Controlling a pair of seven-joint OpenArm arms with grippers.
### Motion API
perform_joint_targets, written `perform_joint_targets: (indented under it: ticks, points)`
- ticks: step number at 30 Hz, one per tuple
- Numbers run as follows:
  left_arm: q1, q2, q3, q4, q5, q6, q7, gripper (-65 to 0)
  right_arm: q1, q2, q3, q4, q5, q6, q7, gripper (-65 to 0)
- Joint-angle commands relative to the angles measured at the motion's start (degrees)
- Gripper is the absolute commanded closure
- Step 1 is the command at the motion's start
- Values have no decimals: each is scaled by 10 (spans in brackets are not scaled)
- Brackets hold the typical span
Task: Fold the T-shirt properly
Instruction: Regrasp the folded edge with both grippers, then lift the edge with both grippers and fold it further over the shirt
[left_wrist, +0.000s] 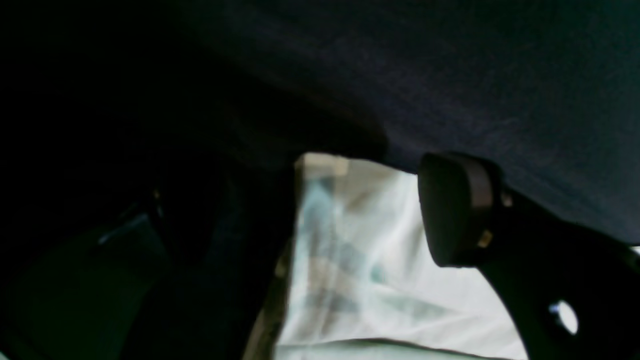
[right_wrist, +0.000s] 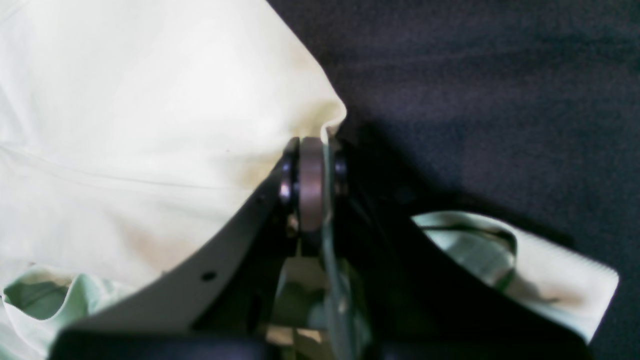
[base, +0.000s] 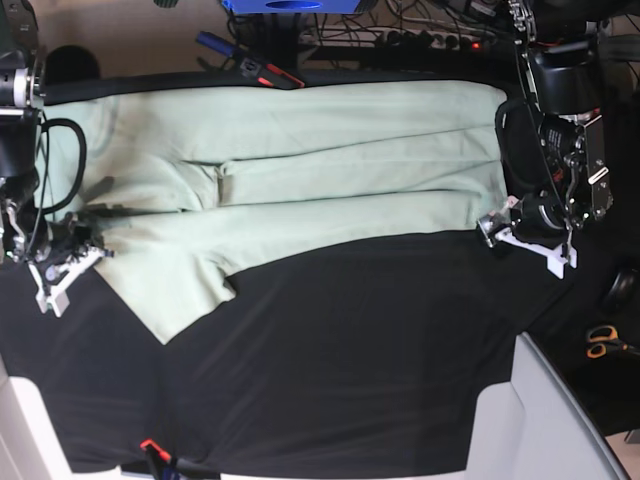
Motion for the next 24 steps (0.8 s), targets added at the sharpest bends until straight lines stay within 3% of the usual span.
perform_joint_targets:
  ticks: [1,4,14,18,24]
  points:
    - [-6,6,2,1,-26,-8,11,-610,14,10,3,7,3,3,5,0]
    - [-6,8,2,1,-26,-8,11,-566,14,11,3,7,3,3,5,0]
    - [-7,8,2,1,-26,-8,11,-87,14,11,3,7,3,3,5,0]
    - [-7,7,2,2,-26,-8,11,0,14,11,3,7,3,3,5,0]
    - [-8,6,-3,9,-26,-8,11,0,14,10,9,11,4,5,11,0]
